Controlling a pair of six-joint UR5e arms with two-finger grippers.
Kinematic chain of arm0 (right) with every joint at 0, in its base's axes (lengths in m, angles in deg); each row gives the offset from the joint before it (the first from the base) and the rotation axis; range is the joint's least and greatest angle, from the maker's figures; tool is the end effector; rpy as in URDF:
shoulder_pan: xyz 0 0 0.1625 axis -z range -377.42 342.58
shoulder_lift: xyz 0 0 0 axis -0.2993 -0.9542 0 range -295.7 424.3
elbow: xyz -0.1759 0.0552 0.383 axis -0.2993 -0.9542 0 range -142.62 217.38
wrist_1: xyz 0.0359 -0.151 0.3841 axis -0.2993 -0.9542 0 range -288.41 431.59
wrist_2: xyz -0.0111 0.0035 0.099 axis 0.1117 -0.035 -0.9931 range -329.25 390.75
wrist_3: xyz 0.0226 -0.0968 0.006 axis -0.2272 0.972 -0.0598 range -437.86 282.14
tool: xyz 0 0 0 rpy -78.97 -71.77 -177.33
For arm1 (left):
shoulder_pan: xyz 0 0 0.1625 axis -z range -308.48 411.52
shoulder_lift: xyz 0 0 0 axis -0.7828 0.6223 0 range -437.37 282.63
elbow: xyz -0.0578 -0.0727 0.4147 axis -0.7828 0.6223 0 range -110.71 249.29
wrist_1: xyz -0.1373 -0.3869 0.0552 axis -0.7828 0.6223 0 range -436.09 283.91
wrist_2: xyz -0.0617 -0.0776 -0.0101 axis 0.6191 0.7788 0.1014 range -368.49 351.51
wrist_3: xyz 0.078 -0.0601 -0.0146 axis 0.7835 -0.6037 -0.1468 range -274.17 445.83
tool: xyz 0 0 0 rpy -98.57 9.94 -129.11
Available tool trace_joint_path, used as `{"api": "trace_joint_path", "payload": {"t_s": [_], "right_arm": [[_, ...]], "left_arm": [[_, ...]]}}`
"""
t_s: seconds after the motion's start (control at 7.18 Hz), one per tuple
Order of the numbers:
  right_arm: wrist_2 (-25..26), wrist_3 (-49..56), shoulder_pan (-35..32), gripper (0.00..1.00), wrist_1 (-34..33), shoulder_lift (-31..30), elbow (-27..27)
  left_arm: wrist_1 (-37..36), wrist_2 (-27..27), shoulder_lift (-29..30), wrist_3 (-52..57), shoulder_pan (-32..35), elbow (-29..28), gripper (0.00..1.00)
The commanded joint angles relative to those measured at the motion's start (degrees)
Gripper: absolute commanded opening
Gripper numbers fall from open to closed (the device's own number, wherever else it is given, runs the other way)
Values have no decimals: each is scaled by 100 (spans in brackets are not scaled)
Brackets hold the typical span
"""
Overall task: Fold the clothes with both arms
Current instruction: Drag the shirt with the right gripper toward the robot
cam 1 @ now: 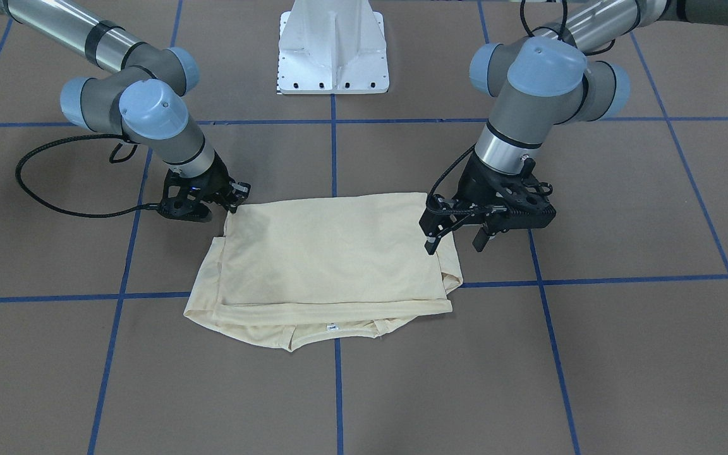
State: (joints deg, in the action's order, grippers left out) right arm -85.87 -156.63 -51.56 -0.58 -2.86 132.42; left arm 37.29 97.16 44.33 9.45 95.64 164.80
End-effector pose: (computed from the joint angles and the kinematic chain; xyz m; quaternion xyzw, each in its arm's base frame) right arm -0.4841 -0.4355 0.3617 -0.0499 -0.4305 0.0905 0.8967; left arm 0.4055 -0.5415 0.2470 0.1384 0.4945 -0.1588 0.8433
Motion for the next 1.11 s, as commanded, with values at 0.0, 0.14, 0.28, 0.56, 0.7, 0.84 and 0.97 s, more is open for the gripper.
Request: {"api": "trace_joint_path", "payload": {"t_s": [0.0,0.14,0.28,0.56,0.7,0.84,0.97], "right_arm": [[-45,-7,-48,0,-259,-78,320],[-45,-7,-48,0,-828,-104,766],[-45,-7,56,0,-1547,-166,1336],[-19,-16,232,0,-2360,-437,1964],[7,-24,390,0,-2415,-769,2192],[8,-24,644,0,-2424,-1173,2499],[-62,-33,951,0,-2433,-1595,2833]], "left_arm": [[0,0,-24,0,0,20,95],[0,0,-24,0,0,37,95],[0,0,-24,0,0,37,95],[0,0,-33,18,9,37,95],[0,0,-24,18,0,46,95],[0,0,-24,9,0,46,95],[0,0,-24,18,0,46,95]]}}
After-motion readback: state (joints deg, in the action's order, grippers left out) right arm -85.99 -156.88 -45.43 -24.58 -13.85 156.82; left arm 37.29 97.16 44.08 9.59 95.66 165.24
